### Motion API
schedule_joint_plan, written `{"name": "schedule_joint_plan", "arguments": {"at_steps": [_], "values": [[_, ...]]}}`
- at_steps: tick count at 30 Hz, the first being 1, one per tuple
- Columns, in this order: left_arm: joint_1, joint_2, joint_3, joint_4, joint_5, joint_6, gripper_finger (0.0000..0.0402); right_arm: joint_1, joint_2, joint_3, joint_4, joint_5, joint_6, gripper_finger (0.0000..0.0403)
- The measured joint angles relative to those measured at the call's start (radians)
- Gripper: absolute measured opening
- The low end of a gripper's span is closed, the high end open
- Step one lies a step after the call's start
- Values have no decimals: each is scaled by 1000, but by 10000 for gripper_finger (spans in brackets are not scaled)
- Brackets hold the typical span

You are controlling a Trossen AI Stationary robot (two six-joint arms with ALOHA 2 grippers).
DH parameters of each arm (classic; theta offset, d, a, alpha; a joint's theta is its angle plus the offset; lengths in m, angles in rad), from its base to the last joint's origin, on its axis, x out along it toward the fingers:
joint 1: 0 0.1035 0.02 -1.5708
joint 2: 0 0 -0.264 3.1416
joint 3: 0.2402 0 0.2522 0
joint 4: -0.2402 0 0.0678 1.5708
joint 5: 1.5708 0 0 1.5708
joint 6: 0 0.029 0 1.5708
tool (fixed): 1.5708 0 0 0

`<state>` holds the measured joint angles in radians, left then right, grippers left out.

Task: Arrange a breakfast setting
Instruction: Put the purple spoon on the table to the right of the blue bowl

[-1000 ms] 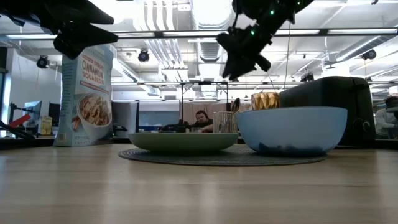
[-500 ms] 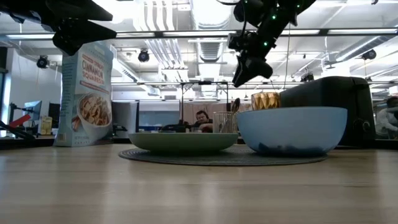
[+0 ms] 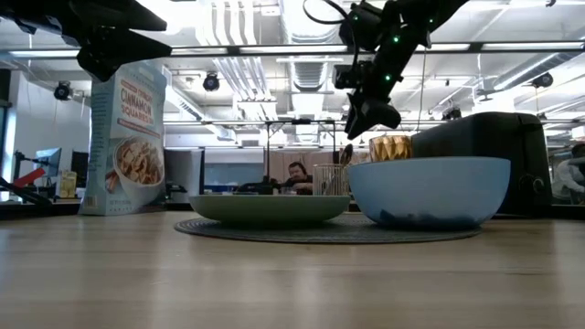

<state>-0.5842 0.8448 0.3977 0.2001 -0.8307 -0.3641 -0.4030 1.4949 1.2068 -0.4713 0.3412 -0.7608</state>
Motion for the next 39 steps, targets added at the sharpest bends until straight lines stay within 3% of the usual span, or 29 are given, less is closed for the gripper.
{"name": "schedule_joint_plan", "arguments": {"at_steps": [15, 21, 24, 32, 39], "values": [[0, 0, 0, -17, 2, 0, 205, -17, 51, 0, 6, -5, 1, 121], [0, -8, 0, -39, 3, -12, 205, -17, 133, 34, 9, 124, -49, 121], [0, -14, 0, -46, 2, -16, 205, -21, 158, 78, 5, 130, -50, 118], [0, -18, 0, -53, 3, -16, 205, -21, 186, 209, -11, 126, -45, 77], [0, -18, 0, -77, 3, -46, 205, -23, 189, 289, -160, 51, 79, 30]]}}
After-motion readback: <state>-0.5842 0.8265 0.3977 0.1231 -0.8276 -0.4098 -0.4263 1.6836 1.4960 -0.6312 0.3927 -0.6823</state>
